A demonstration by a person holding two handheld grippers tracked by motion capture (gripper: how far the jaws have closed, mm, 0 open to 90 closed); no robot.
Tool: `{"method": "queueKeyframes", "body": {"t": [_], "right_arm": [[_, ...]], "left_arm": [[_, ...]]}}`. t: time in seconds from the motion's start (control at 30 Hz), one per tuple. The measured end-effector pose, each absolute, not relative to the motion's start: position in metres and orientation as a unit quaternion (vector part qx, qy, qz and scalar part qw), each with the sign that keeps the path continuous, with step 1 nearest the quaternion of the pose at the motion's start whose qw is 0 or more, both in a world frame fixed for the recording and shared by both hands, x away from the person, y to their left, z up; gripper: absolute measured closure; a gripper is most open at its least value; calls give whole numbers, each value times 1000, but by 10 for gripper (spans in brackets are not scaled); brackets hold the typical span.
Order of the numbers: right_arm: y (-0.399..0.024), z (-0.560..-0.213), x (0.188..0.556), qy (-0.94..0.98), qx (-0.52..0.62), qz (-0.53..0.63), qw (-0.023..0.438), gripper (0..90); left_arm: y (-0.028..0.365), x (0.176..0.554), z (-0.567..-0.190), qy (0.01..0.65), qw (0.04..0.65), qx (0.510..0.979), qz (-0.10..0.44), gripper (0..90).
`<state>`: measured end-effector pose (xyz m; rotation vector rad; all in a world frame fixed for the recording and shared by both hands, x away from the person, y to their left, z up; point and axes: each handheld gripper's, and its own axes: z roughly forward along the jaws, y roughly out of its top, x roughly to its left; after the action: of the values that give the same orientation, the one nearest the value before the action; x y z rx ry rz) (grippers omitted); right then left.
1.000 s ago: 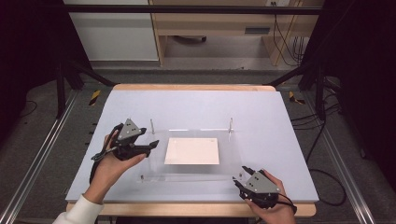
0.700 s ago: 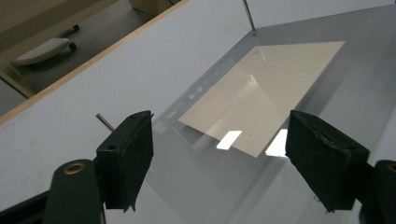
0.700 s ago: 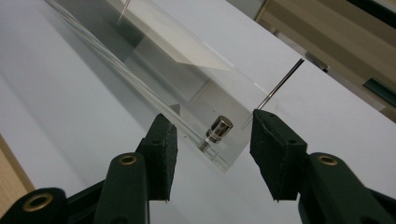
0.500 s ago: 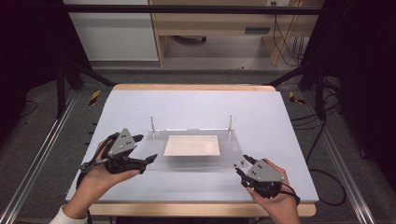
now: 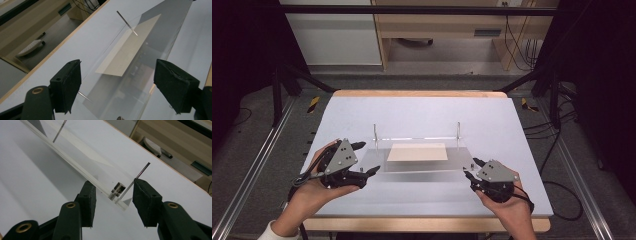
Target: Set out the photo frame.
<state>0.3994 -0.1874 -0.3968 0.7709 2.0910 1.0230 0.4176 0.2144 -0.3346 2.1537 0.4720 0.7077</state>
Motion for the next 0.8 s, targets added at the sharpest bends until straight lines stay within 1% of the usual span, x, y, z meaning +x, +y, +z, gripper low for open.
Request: {"method": "queueKeyframes", "body": {"t": [0.23, 0.37, 0.6, 0.67, 0.8], "right_arm": [[-187, -393, 406, 799, 303, 395, 337, 542], [-186, -392, 409, 800, 304, 393, 336, 541], [-187, -389, 411, 798, 307, 397, 333, 541], [-187, -388, 413, 796, 309, 400, 332, 540], [-188, -385, 416, 794, 312, 403, 332, 541]], "left_arm": [[216, 420, -332, 187, 400, 851, 285, 237], [214, 420, -328, 176, 403, 851, 288, 247], [210, 418, -330, 162, 388, 860, 290, 292], [209, 417, -331, 154, 380, 865, 290, 320], [207, 415, -334, 148, 380, 866, 290, 347]]}}
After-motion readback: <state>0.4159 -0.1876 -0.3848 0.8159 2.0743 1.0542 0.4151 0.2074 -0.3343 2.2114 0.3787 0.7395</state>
